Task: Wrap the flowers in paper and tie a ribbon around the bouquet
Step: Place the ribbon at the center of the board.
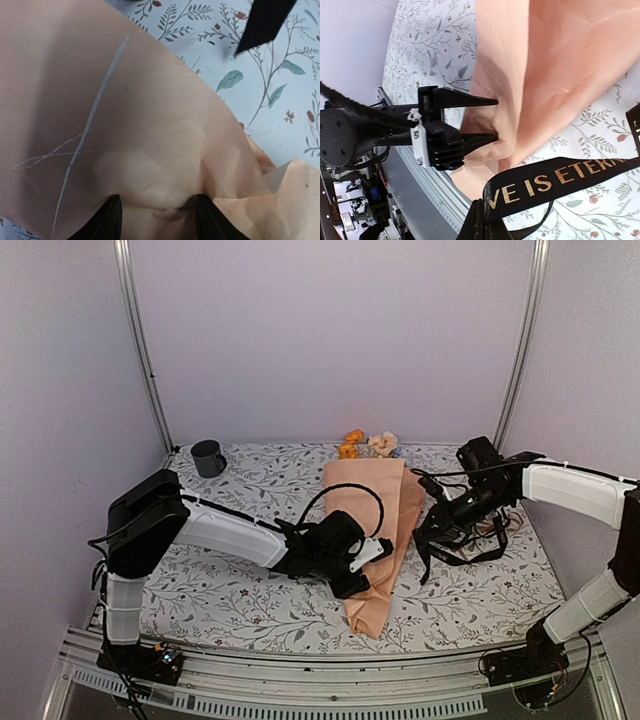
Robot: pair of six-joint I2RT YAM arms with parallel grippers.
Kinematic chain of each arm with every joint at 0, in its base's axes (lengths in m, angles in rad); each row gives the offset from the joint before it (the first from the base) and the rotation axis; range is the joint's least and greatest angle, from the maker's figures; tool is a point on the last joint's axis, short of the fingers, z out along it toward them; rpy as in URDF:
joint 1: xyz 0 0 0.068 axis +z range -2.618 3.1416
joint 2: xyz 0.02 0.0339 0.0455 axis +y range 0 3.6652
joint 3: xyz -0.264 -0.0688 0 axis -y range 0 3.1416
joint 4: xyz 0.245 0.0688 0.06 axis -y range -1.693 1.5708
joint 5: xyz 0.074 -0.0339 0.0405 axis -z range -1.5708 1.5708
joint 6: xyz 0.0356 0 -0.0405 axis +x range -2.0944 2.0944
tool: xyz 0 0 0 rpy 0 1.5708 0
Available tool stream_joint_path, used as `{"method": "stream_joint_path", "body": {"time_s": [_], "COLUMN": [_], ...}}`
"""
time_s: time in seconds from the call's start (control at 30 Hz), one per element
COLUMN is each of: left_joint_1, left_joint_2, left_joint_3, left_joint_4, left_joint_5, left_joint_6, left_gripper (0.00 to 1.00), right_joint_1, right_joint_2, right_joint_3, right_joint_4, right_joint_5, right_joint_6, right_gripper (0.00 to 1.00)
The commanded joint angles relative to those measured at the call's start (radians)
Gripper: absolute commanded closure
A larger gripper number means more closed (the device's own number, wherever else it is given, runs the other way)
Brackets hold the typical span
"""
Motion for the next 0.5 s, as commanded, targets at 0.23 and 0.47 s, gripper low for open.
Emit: {"method": "stream_joint_path", "body": {"time_s": [0.23,0.47], "left_joint_1": [-0.016,-0.017], "left_joint_2": [0.05,0.05], "left_joint_3": [-0.037,-0.036], "left_joint_4": [-0.129,-0.126], "left_joint_5": [0.047,0.045], "left_joint_6": [0.006,0.002], "left_gripper": [0.49,0.49], "right_joint_1": [0.102,-0.008], "right_joint_2": [-0.012,-0.084], "right_joint_3": [-0.236,-0.166], "right_joint_4": [0.107,0.218], "right_joint_5": [-0.118,0.066], "right_joint_6": [0.146,0.269], "right_gripper": [0.44,0.24]}}
